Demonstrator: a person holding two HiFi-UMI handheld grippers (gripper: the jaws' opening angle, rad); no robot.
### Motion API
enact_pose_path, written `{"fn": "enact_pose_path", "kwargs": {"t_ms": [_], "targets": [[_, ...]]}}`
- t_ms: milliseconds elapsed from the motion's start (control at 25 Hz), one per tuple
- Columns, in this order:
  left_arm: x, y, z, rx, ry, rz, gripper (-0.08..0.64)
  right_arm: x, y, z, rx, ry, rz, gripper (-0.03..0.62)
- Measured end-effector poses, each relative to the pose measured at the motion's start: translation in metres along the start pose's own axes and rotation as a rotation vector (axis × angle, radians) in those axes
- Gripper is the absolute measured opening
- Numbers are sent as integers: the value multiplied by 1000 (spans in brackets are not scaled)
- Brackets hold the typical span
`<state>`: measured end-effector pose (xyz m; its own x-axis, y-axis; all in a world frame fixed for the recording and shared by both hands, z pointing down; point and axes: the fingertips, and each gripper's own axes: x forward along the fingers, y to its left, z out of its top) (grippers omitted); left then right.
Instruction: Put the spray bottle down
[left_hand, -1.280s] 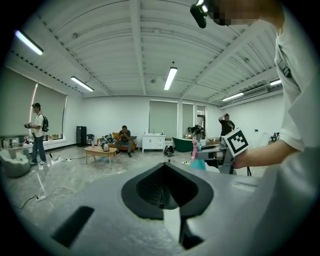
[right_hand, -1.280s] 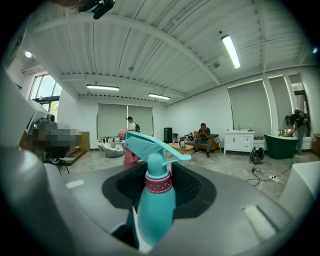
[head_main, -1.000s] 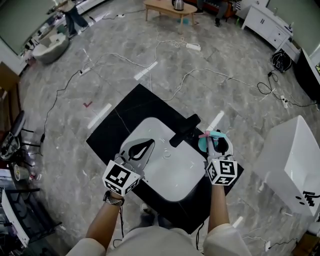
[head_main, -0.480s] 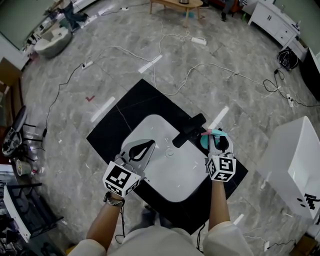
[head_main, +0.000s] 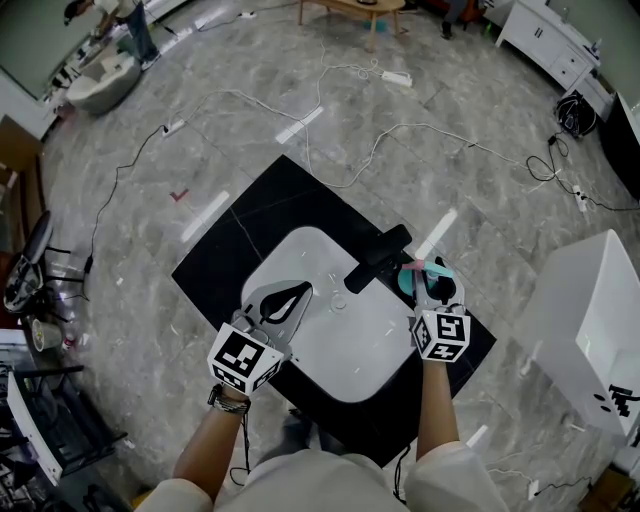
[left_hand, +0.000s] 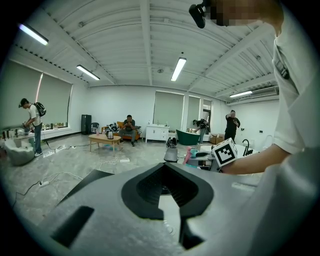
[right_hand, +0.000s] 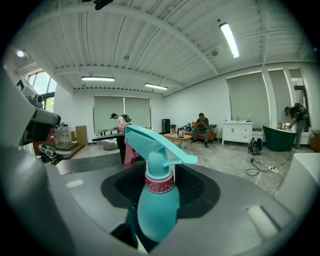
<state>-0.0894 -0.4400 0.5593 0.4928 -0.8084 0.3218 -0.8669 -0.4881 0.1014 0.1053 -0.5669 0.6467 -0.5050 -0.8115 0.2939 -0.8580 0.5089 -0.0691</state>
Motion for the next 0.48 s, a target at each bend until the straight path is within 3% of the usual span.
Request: {"fn": "enact_pose_path", "kwargs": {"t_ms": [480], "targets": [[-17,-3,9,12,-27,7,2,-12,8,-7,4,46,20,259]]}}
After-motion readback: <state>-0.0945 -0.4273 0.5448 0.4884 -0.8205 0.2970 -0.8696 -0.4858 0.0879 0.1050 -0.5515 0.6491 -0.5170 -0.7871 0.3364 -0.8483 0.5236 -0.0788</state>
